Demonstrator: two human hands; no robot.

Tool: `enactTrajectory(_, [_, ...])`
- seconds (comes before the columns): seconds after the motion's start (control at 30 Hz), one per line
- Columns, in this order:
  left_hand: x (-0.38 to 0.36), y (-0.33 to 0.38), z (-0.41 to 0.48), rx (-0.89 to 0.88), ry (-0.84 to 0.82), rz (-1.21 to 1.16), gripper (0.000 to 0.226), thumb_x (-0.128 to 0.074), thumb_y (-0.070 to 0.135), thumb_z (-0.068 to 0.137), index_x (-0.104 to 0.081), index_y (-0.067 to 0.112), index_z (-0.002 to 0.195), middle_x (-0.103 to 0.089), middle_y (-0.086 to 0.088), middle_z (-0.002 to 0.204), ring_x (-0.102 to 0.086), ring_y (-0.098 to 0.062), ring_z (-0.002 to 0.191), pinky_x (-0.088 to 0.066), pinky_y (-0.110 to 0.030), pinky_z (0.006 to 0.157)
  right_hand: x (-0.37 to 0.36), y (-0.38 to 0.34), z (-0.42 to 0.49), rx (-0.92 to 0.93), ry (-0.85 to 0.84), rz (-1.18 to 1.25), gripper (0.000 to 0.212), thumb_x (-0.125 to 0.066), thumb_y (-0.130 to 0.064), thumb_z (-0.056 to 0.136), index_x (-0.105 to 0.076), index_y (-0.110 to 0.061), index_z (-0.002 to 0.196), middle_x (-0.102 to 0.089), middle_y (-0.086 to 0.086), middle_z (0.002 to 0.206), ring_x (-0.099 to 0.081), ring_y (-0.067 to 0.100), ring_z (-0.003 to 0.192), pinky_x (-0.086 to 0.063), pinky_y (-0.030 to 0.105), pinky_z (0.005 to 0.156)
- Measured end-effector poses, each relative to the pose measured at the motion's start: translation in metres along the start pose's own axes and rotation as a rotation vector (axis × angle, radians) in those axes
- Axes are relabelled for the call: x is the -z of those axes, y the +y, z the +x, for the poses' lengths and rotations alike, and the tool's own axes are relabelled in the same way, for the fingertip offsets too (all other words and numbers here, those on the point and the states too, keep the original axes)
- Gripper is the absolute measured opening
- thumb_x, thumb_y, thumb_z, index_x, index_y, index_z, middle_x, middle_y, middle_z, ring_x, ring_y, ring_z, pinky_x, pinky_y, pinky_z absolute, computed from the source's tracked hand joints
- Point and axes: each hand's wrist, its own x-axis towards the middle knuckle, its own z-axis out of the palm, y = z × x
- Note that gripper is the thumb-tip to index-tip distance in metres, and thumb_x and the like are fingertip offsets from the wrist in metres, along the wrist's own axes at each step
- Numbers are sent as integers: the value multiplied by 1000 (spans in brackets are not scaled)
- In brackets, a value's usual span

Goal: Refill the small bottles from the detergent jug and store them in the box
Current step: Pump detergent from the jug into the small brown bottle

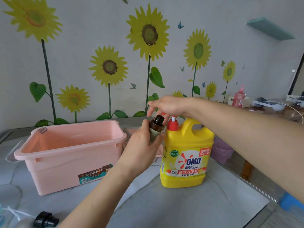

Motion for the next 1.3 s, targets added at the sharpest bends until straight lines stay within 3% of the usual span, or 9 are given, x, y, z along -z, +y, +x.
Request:
enactTrajectory(0.13, [-1, -3, 1, 9, -6, 4, 20, -58, 41, 98, -43, 27, 96, -60, 11, 87, -53, 1, 76, -36, -22, 60, -8, 0, 0, 8, 20, -105, 51, -29, -45, 107, -71, -17, 115, -66, 4, 79, -62, 19, 75, -40, 36, 91])
enactTrajectory(0.27, [-1, -2, -1, 13, -13, -10, 20, -57, 41, 98, -45, 26, 97, -61, 10, 90, -55, -3, 78, -39, -25, 62, -1, 0, -2, -4, -19, -41, 51, -26, -48, 106, -69, -21, 114, -68, 10, 106, -74, 27, 83, -46, 40, 94])
enactTrajectory(0.37, [-1, -2, 0, 0, -2, 1, 21, -57, 41, 98, -44, 24, 98, -61, 8, 90, -55, -5, 79, -43, -28, 65, 1, 1, 1, 8, -11, 4, 51, -26, -47, 106, -67, -19, 117, -69, 8, 108, -76, 26, 80, -44, 44, 100])
enactTrajectory(0.5, [-3, -6, 1, 10, -10, 15, 20, -57, 40, 98, -43, 27, 95, -60, 10, 87, -53, 1, 74, -36, -21, 59, -7, 2, 6, -10, -20, -50, 51, -29, -49, 105, -69, -20, 113, -65, 15, 113, -73, 32, 81, -51, 35, 80])
enactTrajectory(0.6, [-3, -4, -1, 18, -10, 9, 20, -57, 41, 98, -44, 26, 95, -61, 9, 87, -53, -2, 74, -37, -24, 60, -3, 1, 6, -30, -50, -88, 52, -27, -52, 105, -68, -23, 115, -66, 13, 114, -74, 33, 87, -49, 35, 71])
enactTrajectory(0.73, [-1, -4, 0, 16, 3, 17, 24, -57, 41, 98, -45, 21, 97, -61, 7, 86, -54, -7, 76, -41, -27, 62, -1, 2, 5, 14, -26, -13, 51, -26, -49, 106, -66, -20, 118, -70, 10, 110, -76, 28, 78, -43, 43, 93])
enactTrajectory(0.9, [-2, -8, 0, 25, -5, 20, 20, -58, 40, 98, -45, 24, 96, -62, 9, 87, -53, -4, 74, -38, -26, 61, -10, 4, 9, 14, -2, -75, 50, -29, -47, 106, -70, -19, 113, -68, 18, 116, -64, 30, 81, -41, 41, 104])
enactTrajectory(1.07, [-2, -6, 0, 19, 7, 12, 22, -58, 40, 98, -44, 23, 94, -61, 6, 85, -53, -9, 75, -39, -30, 62, 0, 1, 5, -1, -39, -37, 51, -25, -48, 106, -65, -18, 119, -69, 11, 108, -75, 29, 77, -43, 44, 97])
enactTrajectory(1.3, [-4, -6, -1, 20, -15, 12, 22, -58, 39, 98, -42, 25, 92, -58, 9, 85, -51, -5, 70, -35, -25, 59, -9, 2, 9, 12, -17, -112, 52, -28, -49, 105, -70, -18, 113, -67, 17, 114, -62, 24, 74, -47, 40, 95])
